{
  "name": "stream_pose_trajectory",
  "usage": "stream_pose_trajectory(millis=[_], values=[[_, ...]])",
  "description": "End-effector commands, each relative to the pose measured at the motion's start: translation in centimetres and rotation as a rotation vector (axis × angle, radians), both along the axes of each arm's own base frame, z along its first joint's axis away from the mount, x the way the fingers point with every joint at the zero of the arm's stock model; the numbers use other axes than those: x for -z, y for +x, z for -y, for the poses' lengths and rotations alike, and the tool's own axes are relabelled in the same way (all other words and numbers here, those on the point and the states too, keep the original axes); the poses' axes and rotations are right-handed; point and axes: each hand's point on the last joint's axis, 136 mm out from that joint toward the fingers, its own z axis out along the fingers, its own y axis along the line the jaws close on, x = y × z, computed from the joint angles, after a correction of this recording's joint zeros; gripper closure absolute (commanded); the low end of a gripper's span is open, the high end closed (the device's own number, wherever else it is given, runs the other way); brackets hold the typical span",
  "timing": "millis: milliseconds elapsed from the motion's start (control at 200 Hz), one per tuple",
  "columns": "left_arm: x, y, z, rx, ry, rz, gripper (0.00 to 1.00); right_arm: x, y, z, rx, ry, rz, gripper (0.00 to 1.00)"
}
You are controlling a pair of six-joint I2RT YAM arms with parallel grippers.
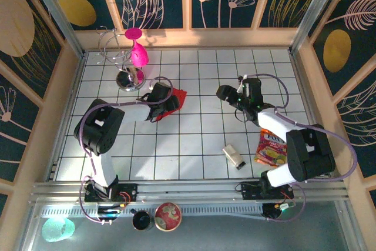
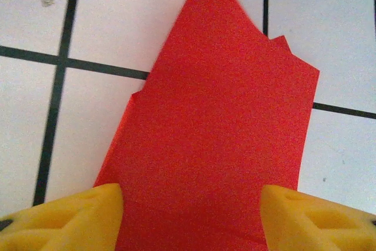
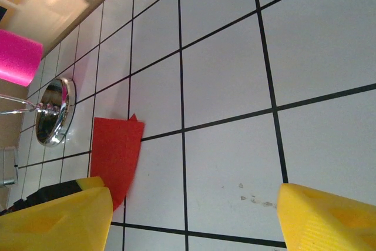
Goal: Fold a paper plane with a square sheet of paper (pick it up from the middle)
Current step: Move the paper to the center of the table.
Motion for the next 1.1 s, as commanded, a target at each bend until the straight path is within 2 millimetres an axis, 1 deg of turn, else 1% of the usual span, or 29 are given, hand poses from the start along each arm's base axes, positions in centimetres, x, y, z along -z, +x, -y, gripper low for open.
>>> stream_pose_trajectory(millis=[0, 25, 35, 60, 185, 320, 430, 571, 631, 816, 851, 861, 881, 1021, 1096], values=[[1.0, -1.3, 2.5, 0.100, -0.112, -0.072, 0.41, -1.0, 0.3, -1.2, -0.021, 0.046, 0.004, 0.26], [0.7, -1.4, 3.1, 0.113, -0.142, -0.072, 0.42, -0.8, 0.1, -1.4, -0.025, 0.054, -0.006, 0.26], [1.2, -2.0, 2.9, 0.113, -0.144, -0.087, 0.43, -0.8, 0.0, -1.4, -0.025, 0.056, -0.010, 0.26], [1.5, -2.6, 3.2, 0.120, -0.166, -0.104, 0.44, -0.6, -0.2, -1.7, -0.030, 0.066, -0.021, 0.27], [1.5, -4.4, 4.8, 0.116, -0.256, -0.140, 0.50, 0.4, -1.6, -3.3, -0.058, 0.113, -0.091, 0.30], [1.1, -5.8, 6.2, 0.074, -0.386, -0.165, 0.58, 2.1, -3.6, -5.7, -0.080, 0.176, -0.201, 0.38], [1.2, -6.2, 6.2, 0.024, -0.460, -0.170, 0.61, 3.1, -5.1, -7.6, -0.089, 0.236, -0.277, 0.45], [1.3, -6.1, 5.8, -0.007, -0.460, -0.166, 0.66, 4.2, -6.4, -9.3, -0.096, 0.255, -0.340, 0.50], [1.4, -6.1, 5.7, -0.010, -0.447, -0.170, 0.68, 4.7, -6.6, -9.8, -0.096, 0.255, -0.354, 0.52], [2.2, -6.4, 5.4, -0.013, -0.417, -0.191, 0.70, 6.3, -6.1, -10.2, -0.088, 0.246, -0.396, 0.58], [2.3, -6.4, 5.3, -0.012, -0.411, -0.192, 0.71, 6.4, -6.0, -10.3, -0.087, 0.246, -0.397, 0.59], [2.4, -6.4, 5.3, -0.013, -0.410, -0.192, 0.71, 6.4, -6.3, -10.8, -0.100, 0.242, -0.398, 0.59], [2.4, -6.4, 5.3, -0.012, -0.408, -0.195, 0.71, 6.5, -6.3, -10.9, -0.105, 0.238, -0.399, 0.59], [2.5, -6.4, 5.0, -0.020, -0.389, -0.194, 0.73, 6.8, -5.7, -11.4, -0.118, 0.231, -0.395, 0.65], [2.5, -6.4, 5.0, -0.021, -0.383, -0.194, 0.73, 6.9, -5.4, -11.8, -0.128, 0.228, -0.392, 0.66]])
